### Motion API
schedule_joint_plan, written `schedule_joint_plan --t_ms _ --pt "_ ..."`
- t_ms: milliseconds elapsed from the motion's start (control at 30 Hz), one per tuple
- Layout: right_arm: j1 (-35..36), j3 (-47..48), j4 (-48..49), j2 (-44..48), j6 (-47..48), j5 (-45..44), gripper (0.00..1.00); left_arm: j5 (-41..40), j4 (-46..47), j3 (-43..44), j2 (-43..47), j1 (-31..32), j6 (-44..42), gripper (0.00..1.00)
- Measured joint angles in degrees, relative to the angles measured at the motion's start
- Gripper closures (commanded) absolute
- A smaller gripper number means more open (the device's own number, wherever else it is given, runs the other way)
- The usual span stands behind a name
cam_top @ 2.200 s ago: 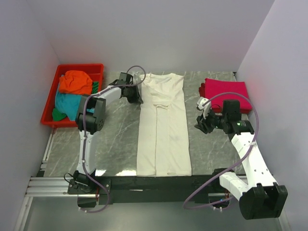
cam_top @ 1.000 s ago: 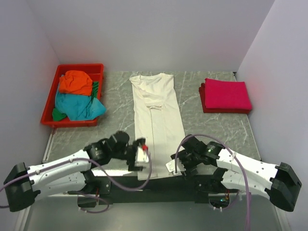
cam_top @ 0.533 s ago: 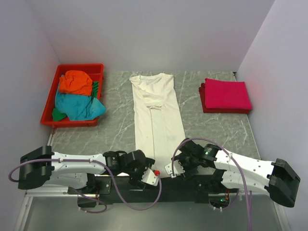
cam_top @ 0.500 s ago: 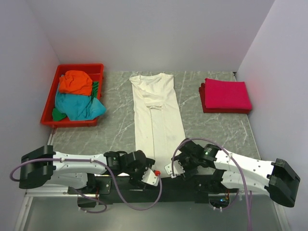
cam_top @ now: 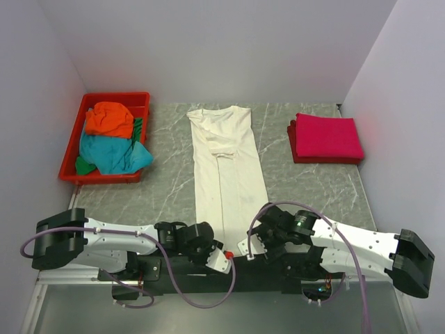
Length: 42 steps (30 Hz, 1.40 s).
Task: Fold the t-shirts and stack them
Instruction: Fold the tshirt
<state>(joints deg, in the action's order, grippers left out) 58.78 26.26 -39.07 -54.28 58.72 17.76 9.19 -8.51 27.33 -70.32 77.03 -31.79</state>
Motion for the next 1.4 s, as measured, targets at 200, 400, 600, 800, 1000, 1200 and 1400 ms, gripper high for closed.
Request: schedule_joint_plan --t_ms 200,400,600,800,1000,1200,1400 --pt "1.7 0.0 -0.5 -1.0 -0.9 -1.3 0.30 1.2 -0.8 0.0 0.0 0.2 0.8 0.72" --pt "4.9 0.0 -0.6 -2.2 -2.3 -4.8 0.30 1.5 -0.7 -0.3 0.7 0.3 1.2 0.75" --pt "5.6 0.1 -0.5 -4.9 -4.3 -6.3 0.49 -5.8 1.4 -0.8 3.5 -1.8 -0.2 0.80" --pt "6.3 1.6 -1.3 -6.8 -6.8 -4.5 0.82 -7.8 1.8 -0.8 3.4 -1.9 -0.6 0.90" --pt "6.1 1.6 -0.3 -5.5 -7.3 -6.6 0.98 -8.1 1.8 -1.0 4.6 -2.1 -0.8 0.99" --pt "4.3 1.6 -0.3 -2.2 -8.6 -6.8 0.99 -7.6 1.8 -1.1 10.0 -3.1 -0.9 0.95" --pt "3.7 1.6 -0.3 -2.1 -9.0 -6.7 0.99 -4.1 -0.3 -1.1 13.9 -3.5 -0.3 0.45"
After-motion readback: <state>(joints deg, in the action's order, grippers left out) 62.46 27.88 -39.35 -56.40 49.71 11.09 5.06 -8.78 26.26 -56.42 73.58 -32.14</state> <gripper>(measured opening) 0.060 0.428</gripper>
